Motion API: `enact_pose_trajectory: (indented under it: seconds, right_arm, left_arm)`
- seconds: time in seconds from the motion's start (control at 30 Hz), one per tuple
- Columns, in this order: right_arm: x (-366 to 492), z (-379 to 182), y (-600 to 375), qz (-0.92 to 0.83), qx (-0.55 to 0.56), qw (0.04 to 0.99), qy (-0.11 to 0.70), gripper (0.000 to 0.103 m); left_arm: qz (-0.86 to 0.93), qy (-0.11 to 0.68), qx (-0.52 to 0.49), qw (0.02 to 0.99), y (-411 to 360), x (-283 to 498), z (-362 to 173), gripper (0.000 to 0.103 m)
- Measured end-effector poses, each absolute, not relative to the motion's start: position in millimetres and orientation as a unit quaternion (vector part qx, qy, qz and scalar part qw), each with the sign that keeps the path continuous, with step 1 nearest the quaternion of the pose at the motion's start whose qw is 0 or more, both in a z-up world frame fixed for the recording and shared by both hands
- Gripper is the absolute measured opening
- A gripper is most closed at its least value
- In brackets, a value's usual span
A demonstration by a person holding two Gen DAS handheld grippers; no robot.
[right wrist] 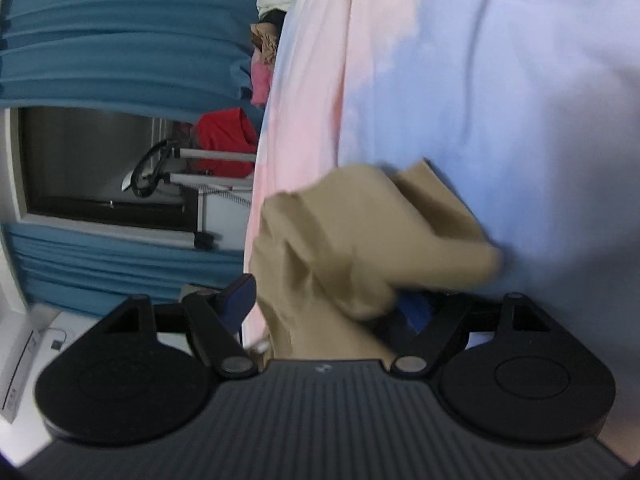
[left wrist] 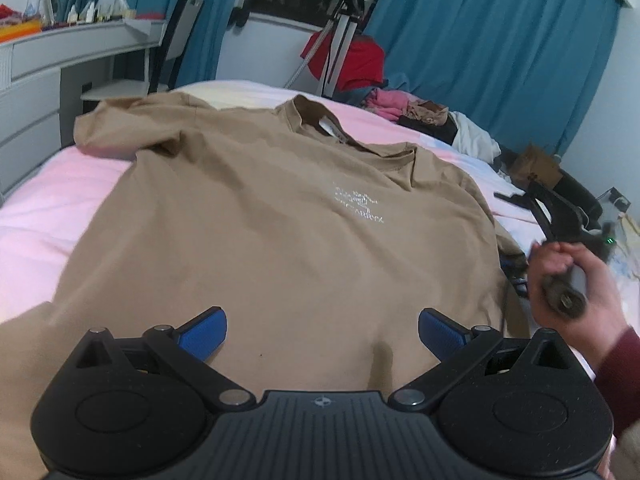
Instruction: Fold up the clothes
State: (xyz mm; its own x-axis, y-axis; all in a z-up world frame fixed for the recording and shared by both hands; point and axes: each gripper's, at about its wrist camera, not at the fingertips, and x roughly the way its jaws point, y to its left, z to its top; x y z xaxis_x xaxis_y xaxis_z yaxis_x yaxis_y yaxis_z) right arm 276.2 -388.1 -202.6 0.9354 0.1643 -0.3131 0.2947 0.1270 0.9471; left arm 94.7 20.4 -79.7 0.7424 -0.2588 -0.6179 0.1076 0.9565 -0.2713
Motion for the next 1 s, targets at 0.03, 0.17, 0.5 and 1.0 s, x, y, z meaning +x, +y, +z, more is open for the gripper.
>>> enact_pose_trajectory:
  seconds: [0.03,0.17,0.5,1.0]
  right_arm:
    - [280.9,-203.5,-389.3,-0.051,0.662,0.729,0.167,0.08]
    - [292.6,-199.0,-399.0,-0.06,0.642,0.752,0.137,0.062]
    - [280.7,-173.9,-437.0,-0.11,0.56,0.817,0.082,0.011]
    - [271.6,-164.6,-476.7,-0.187,0.527,0.82,0.125,0.055]
  left_arm:
    - [-0.098,0.348,-0.11,0.926,19.7,96.1,-81.9,0.103]
    - [-0.095,0.352,-0.108,0.925,16.9,101.2,-87.9,0.103]
    - [-0.091,0.344,-0.094,0.93,12.3,102.4,-90.5,0.103]
    - [-0.098,0.333,-0.103,0.932,17.4,98.2,-82.2,0.103]
